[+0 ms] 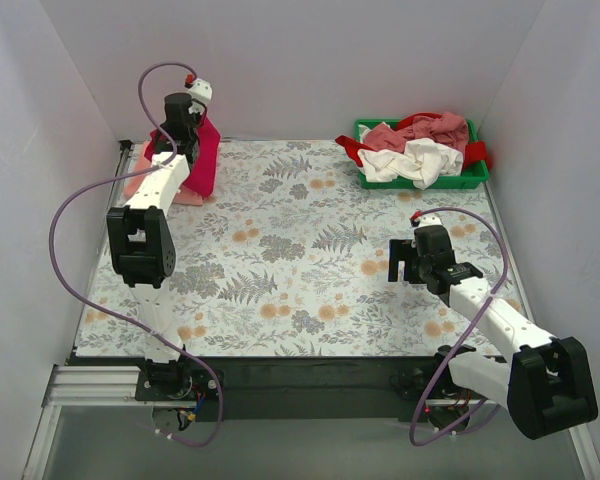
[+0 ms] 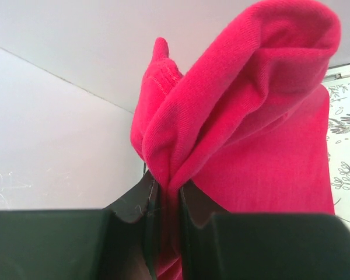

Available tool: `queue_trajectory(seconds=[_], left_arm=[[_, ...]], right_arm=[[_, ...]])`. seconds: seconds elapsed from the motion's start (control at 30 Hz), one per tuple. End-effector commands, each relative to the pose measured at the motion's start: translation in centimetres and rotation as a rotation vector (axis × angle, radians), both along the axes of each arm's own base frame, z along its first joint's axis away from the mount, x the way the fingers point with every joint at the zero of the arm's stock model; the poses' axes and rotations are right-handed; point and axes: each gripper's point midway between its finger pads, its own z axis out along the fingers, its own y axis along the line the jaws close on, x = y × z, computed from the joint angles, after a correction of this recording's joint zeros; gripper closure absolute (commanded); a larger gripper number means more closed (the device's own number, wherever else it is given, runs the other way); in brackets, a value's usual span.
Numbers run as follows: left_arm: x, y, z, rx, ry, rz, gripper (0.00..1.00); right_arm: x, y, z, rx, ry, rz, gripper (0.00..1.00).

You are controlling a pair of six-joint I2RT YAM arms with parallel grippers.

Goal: Fold and stack the t-shirts
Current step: Neatly place the folded tshirt to the corner

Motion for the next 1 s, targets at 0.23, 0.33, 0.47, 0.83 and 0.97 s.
queue_trajectory(seconds=[0.23,0.33,0.47,0.83,0.97], left_arm=[[1.4,3.4,0.8,-0.047,-0.073,0.042,1.0],[2.1,5.3,-1.2,-0.065,-0.055,0.059,1.0],[3.1,7.0,-2.3,-0.103,-0.058,0.073,1.0],[4.5,10.0,-6.3,-0.197,-0.05,0.114,0.93],[4.9,11.7,-8.0,-0.226,-0.054,0.173,0.73]], right_arm=[[1.9,0.3,1.7,-0.003,-0.055,0.005,0.03],[1.9,0.1,1.5,-0.01,-0.046,0.001,0.03],[1.6,0.1,1.2,-0.012,-0.035,0.003,0.03],[1.6,-0.3,1.4,-0.028,-0.024,-0.015,0.04],[1.4,-0.2,1.5,-0.023,-0.012,-0.02,0.03]])
